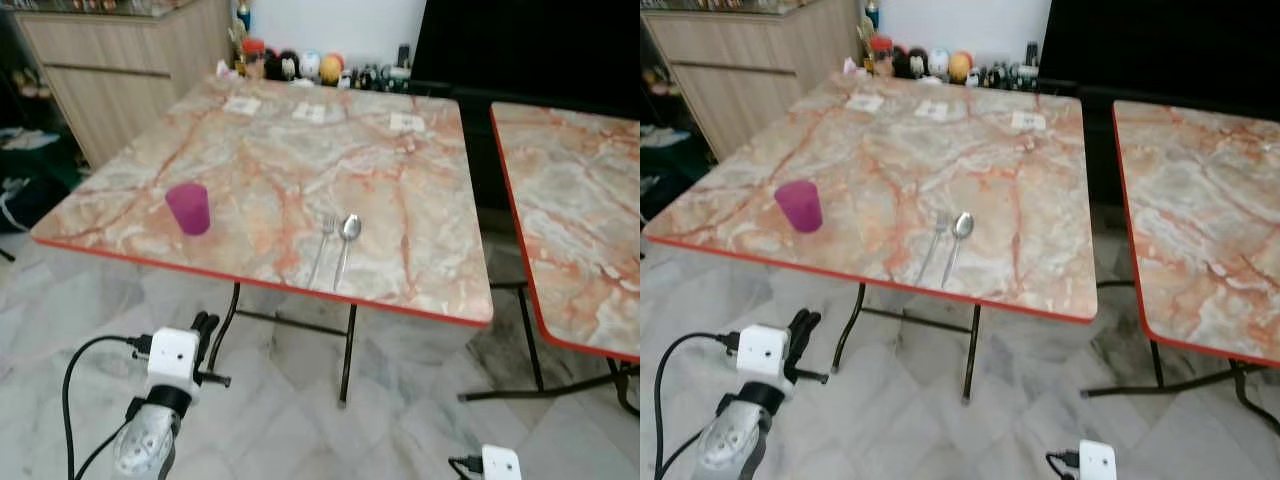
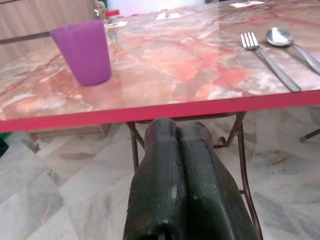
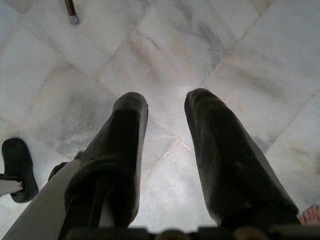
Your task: Setting the table
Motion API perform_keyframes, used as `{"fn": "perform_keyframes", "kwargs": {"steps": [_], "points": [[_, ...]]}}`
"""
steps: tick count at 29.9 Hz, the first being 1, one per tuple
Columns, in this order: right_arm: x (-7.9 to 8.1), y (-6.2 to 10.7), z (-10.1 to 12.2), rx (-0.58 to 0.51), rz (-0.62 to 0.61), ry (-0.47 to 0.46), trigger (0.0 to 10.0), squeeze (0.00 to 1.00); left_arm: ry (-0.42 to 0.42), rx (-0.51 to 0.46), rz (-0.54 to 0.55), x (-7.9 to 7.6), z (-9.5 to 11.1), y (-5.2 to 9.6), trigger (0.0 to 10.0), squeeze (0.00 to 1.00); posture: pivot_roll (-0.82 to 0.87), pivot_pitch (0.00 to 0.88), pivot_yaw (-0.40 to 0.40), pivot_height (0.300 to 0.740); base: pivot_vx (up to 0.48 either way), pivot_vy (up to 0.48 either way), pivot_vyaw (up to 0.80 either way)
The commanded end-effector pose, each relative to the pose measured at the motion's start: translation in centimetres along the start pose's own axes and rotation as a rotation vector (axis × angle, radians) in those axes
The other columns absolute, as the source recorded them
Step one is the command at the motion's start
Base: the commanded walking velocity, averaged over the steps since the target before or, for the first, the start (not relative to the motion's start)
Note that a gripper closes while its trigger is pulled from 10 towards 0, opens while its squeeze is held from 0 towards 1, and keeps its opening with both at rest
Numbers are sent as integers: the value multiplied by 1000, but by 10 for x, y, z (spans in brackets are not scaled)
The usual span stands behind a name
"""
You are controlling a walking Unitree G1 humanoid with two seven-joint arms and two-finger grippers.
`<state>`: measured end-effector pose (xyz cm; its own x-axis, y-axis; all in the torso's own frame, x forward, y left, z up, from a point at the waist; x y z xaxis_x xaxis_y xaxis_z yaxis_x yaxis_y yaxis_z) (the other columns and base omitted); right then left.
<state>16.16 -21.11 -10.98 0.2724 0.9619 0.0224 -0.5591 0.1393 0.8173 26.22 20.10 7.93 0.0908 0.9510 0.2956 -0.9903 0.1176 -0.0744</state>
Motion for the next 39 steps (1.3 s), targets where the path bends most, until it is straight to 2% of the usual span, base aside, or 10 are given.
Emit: {"fn": "perform_keyframes", "kwargs": {"steps": [1, 10, 25, 39], "points": [[0, 0, 0, 4, 3, 3, 10000, 0, 9, -3, -20, -3, 3, 0, 10000, 0, 128, 2, -69, 740, 0, 0, 0], [0, -1, 4, -13, -5, -31, 10000, 0, 13, 10, -32, -5, 8, -5, 10000, 0, 117, 0, -61, 740, 135, -185, 0], [-1, -1, 4, -7, 3, -20, 10000, 0, 40, 41, -55, -12, 9, -6, 10000, 0, 119, 0, -64, 740, 0, 0, -710], [2, -1, 6, -21, 22, -16, 10000, 0, 69, 38, -42, -15, 15, -18, 10000, 0, 118, 0, -60, 740, 0, 0, 0]]}}
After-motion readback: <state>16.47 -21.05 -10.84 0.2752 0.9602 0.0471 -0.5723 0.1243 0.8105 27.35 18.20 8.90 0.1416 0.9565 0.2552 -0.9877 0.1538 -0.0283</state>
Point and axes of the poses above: a point about 5 cm out from each wrist's last joint towards the gripper, its own y axis pointing back from the gripper into the wrist, its own z axis along the axis of the wrist's last joint, x = y × z, the point moved 2 cm from there along -y, pointing out of the wrist towards the gripper, and after that the axes turned 5 degrees about -y, right-handed, at the moved point
